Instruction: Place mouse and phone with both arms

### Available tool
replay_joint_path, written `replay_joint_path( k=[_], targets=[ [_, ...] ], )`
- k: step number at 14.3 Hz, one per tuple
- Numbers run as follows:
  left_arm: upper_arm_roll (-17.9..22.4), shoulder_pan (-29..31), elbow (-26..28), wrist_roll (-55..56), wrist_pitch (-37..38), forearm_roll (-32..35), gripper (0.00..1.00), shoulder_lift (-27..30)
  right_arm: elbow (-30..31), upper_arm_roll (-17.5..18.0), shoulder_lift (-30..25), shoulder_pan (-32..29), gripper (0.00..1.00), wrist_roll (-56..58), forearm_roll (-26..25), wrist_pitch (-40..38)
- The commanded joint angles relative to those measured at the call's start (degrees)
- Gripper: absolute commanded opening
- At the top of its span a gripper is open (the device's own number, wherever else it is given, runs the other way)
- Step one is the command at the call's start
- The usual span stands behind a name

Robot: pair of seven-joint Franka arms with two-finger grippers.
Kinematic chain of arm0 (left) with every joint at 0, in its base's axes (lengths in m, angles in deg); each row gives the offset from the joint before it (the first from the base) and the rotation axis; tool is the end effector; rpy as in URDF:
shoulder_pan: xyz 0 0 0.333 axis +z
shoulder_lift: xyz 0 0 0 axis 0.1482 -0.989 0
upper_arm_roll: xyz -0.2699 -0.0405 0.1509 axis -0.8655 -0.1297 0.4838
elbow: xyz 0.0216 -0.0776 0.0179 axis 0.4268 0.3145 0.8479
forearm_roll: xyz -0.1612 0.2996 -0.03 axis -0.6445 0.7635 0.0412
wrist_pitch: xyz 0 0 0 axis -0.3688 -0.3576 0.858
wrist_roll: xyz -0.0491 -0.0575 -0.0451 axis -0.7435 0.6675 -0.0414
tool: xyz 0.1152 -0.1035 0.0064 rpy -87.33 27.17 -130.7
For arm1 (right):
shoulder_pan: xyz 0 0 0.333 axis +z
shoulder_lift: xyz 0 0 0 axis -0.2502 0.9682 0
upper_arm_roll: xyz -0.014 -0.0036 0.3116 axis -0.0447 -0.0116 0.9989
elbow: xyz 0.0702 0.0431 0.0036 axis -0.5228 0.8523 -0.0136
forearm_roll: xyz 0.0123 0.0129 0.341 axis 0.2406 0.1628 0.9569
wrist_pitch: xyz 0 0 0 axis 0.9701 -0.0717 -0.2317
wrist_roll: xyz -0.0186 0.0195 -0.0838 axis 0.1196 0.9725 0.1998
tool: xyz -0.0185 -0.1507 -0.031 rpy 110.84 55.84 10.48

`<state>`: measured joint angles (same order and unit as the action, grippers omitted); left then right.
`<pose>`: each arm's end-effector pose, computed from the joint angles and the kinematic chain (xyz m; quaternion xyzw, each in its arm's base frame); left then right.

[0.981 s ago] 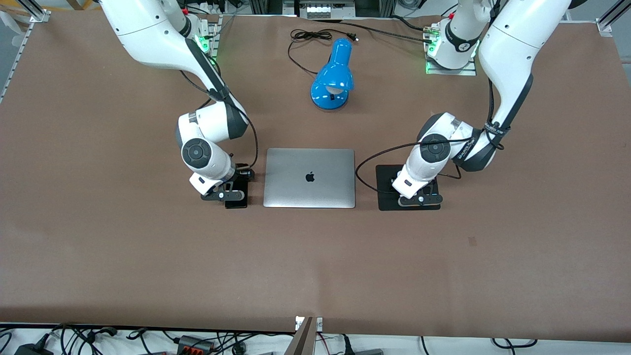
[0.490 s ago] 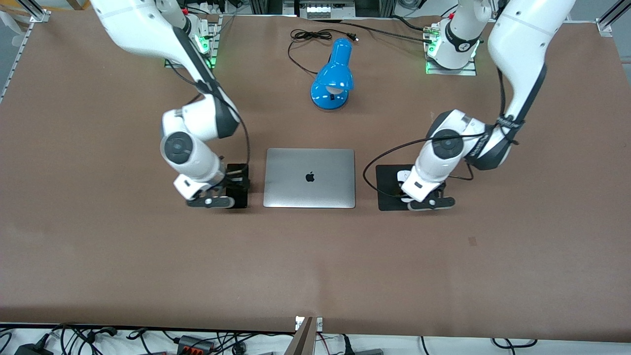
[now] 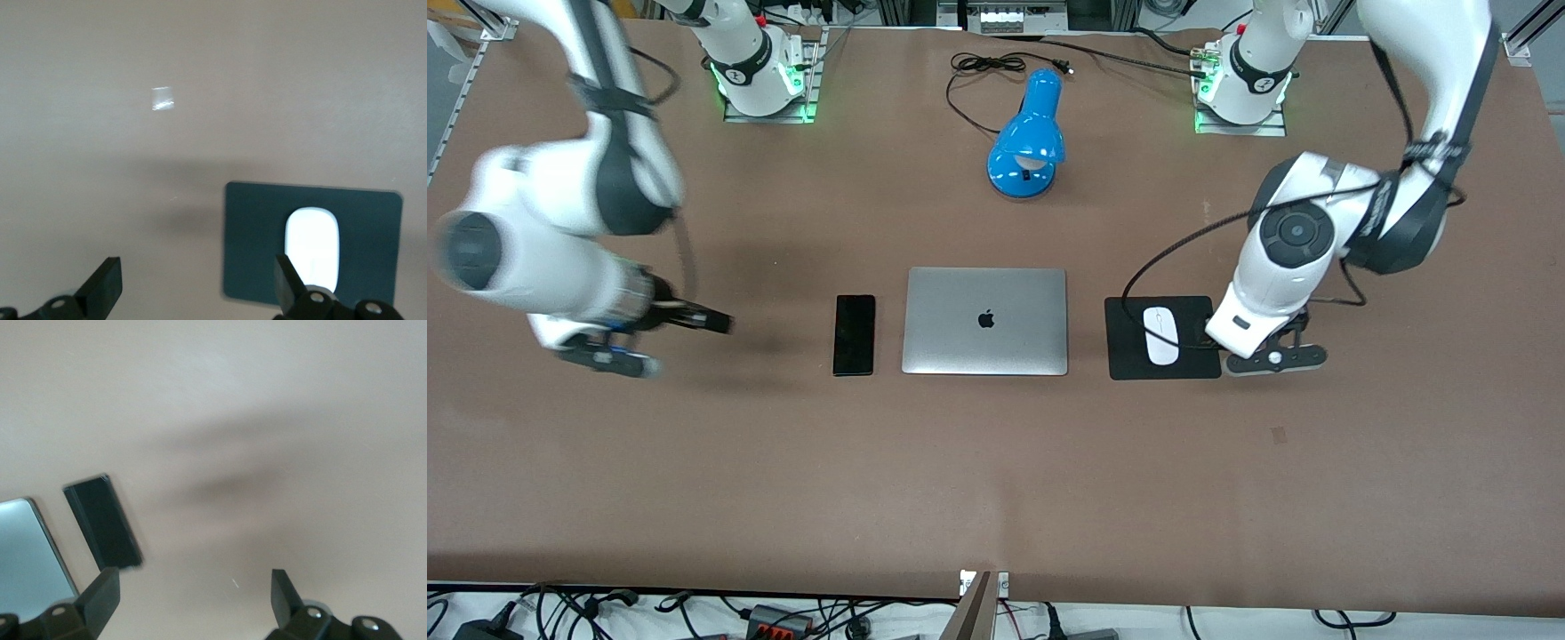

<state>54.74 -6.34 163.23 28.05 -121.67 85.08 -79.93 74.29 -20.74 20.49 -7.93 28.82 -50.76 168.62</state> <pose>0.5610 -0.1329 0.3510 -0.9910 -0.0327 0.0016 0.1296 0.5690 0.0428 0.3917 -0.9860 0.1355 0.0966 0.0137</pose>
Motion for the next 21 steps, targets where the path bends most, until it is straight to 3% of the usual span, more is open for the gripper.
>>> replay_joint_path(
  k=[1, 5, 8, 10, 12, 13, 14, 18, 21],
  targets=[
    [-0.4, 0.3, -8.2, -7.5, 14.0, -0.2, 1.00, 1.5, -5.2, -1.0, -1.0, -3.3, 1.00, 1.8, -1.7, -10.0],
    [0.2, 4.8, -22.4, -13.3, 32.0, -12.7, 1.00, 1.3, -6.0, -2.2, -6.4, -5.5, 1.00, 6.9, -2.4, -14.3],
    [0.3, 14.4, -25.2, -23.9, 35.2, -25.9, 1.00, 1.5, -6.0, -3.6, -9.1, -5.6, 1.00, 6.6, -3.2, -14.9],
    [3.1, 17.1, -23.6, -33.3, 35.3, -31.1, 1.00, 4.2, -6.2, -5.0, -8.8, -5.9, 1.00, 7.7, -2.1, -14.3],
    [10.5, 11.7, -20.6, -37.6, 34.6, -30.6, 1.00, 8.0, -8.2, -4.8, -9.4, -5.5, 1.00, 7.7, -2.8, -15.3],
    [15.4, 6.7, -18.8, -38.0, 33.0, -27.3, 1.00, 9.5, -8.3, -4.8, -9.7, -5.5, 1.00, 7.7, -2.9, -16.3],
    [17.8, 3.0, -16.8, -38.2, 30.8, -23.8, 1.00, 11.4, -7.9, -4.9, -10.5, -5.8, 1.00, 7.8, -2.9, -16.6],
    [19.7, 0.6, -2.8, -37.6, 13.5, -21.8, 1.00, 23.0, -3.9, -5.0, -12.7, -7.1, 1.00, 16.2, -3.1, -12.9],
    [19.7, -0.3, 0.7, -38.3, 13.1, -21.7, 1.00, 25.9, 7.2, -3.2, -20.4, -8.9, 1.00, 16.4, -3.4, -4.0]
  ],
)
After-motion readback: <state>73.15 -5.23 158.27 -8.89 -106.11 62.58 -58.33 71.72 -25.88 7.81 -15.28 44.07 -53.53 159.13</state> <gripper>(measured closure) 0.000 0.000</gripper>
